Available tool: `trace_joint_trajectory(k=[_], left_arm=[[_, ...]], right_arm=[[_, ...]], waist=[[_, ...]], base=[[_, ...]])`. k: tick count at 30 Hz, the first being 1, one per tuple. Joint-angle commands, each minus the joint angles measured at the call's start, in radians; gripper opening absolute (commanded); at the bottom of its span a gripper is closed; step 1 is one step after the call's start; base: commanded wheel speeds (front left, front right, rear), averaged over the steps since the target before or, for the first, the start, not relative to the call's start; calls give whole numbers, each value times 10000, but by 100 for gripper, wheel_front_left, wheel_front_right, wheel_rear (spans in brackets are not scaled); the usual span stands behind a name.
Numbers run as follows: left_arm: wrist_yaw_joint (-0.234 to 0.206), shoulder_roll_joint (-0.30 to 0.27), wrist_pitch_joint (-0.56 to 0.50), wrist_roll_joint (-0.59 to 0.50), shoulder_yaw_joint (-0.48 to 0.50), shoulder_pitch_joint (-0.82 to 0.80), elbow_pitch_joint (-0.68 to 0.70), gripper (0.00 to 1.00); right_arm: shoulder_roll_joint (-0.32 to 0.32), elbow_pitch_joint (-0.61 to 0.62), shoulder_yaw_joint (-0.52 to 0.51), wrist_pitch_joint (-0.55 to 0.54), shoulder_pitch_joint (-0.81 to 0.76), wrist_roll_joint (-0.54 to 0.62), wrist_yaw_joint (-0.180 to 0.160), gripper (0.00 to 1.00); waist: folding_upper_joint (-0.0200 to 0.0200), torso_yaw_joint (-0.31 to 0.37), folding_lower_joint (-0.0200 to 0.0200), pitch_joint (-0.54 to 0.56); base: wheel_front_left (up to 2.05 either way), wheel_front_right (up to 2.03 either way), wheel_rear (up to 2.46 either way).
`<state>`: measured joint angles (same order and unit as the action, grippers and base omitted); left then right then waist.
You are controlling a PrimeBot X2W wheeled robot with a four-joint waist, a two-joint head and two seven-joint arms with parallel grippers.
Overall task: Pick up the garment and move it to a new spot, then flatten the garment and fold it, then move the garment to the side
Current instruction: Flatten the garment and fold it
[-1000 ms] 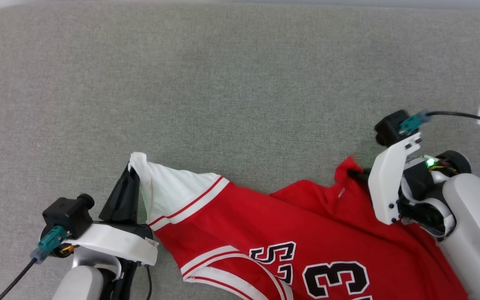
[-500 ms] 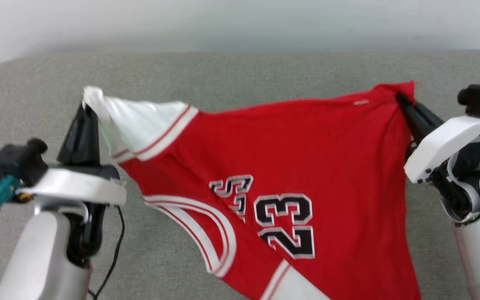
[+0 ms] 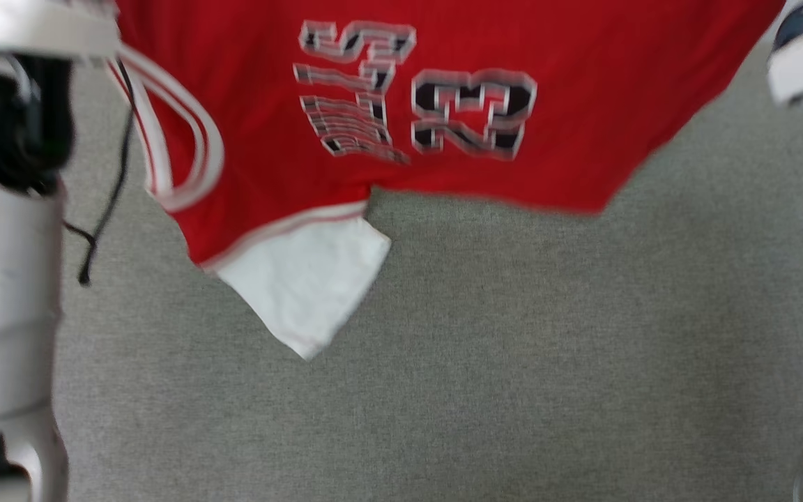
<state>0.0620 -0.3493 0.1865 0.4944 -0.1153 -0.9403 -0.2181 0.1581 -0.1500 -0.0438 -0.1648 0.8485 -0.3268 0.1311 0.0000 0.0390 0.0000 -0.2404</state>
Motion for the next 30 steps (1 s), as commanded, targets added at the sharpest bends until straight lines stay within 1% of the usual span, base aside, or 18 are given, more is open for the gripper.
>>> trace_joint_trajectory(k=[1, 7, 11, 15, 21, 26, 27, 30], left_arm=[[56, -155, -65, -116, -6, -596, -158, 0], [172, -683, -388, -338, 82, -3546, -705, 0], [258, -1020, -568, -529, 16, -5313, -1300, 0], [365, -1273, -703, -599, -96, -6744, -2249, 0], [532, -1337, -781, -694, -566, -7970, -3776, 0], [634, -1154, -605, -581, -997, -8215, -5104, 0], [634, -1154, -605, -581, -997, -8215, -5104, 0], [660, -1003, -457, -355, -1148, -8268, -5861, 0]], right_arm=[[-1, 80, -37, -32, 619, 72, -7, 0], [22, 306, -229, -457, 3241, 233, -7, 0], [69, -101, -265, -563, 4905, 287, -7, 0], [100, -828, -104, -415, 6355, 234, -7, 0], [195, -2372, 210, -120, 7768, 91, -7, 0], [147, -4129, 524, 161, 8417, -2, -7, 0], [147, -4129, 524, 161, 8417, -2, -7, 0], [80, -5238, 814, 389, 8645, -93, -7, 0]], waist=[[0, 67, 0, -620], [0, 180, 0, -2335], [0, 285, 0, -3385], [0, 392, 0, -4217], [0, 411, 0, -5010], [0, 411, 0, -5362], [0, 411, 0, -5362], [0, 424, 0, -5464]], base=[[0, 0, 0], [0, 0, 0], [0, 0, 0], [0, 0, 0], [0, 0, 0], [0, 0, 0], [0, 0, 0], [0, 0, 0]])
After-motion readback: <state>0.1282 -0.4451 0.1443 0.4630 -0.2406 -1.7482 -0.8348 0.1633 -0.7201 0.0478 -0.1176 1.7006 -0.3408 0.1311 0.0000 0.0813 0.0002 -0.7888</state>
